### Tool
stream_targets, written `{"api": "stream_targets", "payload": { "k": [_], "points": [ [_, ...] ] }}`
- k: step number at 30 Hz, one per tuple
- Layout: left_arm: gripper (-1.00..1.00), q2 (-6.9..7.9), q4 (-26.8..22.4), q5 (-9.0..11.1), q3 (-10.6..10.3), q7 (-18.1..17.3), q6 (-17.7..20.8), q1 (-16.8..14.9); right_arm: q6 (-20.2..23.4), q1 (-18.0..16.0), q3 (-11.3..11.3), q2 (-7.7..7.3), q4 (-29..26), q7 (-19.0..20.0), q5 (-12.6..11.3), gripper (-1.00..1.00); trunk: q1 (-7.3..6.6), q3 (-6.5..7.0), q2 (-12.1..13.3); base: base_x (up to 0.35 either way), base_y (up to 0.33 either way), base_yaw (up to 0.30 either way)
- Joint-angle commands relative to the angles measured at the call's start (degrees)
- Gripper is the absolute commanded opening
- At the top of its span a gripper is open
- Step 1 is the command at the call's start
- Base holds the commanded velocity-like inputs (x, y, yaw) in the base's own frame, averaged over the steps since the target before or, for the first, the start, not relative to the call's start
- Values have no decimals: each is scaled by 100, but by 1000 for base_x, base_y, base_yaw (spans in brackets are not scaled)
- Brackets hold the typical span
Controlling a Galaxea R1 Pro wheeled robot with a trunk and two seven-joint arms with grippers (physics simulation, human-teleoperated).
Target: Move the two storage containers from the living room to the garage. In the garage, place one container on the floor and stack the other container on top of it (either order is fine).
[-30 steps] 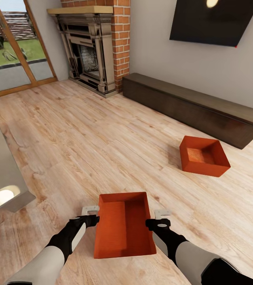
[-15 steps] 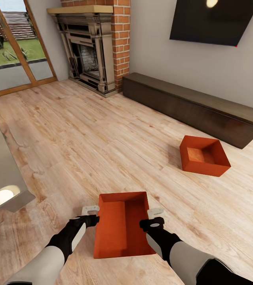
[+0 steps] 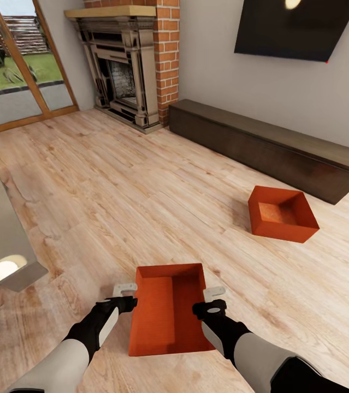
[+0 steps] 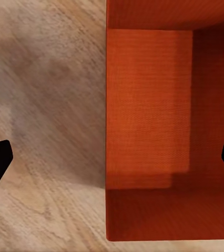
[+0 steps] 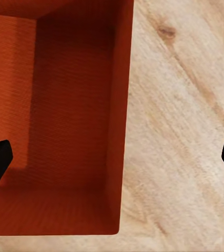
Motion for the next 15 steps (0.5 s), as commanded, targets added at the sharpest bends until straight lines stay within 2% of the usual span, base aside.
{"api": "stream_targets", "payload": {
  "k": [1, 15],
  "points": [
    [100, -1, -11, 42, -3, 28, 34, 0, 37, -4, 44, 0, -6, -38, -22, 100, 22, -22, -43, 0, 0, 0],
    [100, -9, 45, 49, 6, 55, 28, 1, 51, -5, 28, 0, -18, -53, -22, 100, 330, -274, -605, 0, 0, 0]
  ]
}}
